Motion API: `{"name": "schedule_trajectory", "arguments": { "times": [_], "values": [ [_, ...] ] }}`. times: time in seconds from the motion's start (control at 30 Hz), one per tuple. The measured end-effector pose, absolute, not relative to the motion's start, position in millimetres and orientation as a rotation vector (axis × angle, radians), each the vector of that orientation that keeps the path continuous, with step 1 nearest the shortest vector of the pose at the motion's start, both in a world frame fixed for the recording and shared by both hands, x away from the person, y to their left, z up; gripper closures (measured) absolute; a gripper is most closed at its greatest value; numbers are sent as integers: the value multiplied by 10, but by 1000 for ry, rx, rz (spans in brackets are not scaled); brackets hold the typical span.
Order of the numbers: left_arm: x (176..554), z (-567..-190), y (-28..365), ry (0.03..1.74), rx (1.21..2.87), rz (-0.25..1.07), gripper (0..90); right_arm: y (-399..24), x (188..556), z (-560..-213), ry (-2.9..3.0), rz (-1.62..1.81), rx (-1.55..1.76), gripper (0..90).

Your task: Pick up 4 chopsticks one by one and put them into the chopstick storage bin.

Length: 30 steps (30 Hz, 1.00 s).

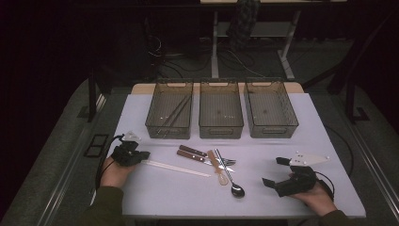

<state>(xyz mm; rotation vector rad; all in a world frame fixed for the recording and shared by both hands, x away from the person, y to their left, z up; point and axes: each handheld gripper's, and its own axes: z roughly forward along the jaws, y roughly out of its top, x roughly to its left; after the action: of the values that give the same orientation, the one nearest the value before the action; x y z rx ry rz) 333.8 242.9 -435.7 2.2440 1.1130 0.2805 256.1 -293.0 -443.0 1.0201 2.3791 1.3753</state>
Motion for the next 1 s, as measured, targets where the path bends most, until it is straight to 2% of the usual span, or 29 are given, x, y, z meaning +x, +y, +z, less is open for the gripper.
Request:
{"name": "schedule_trajectory", "arguments": {
  "times": [1.0],
  "values": [
    [3162, -4348, 2546, 1126, 2237, 248, 888, -2933, 2558, -4426, 2376, 1376, 1019, 5]
  ]
}}
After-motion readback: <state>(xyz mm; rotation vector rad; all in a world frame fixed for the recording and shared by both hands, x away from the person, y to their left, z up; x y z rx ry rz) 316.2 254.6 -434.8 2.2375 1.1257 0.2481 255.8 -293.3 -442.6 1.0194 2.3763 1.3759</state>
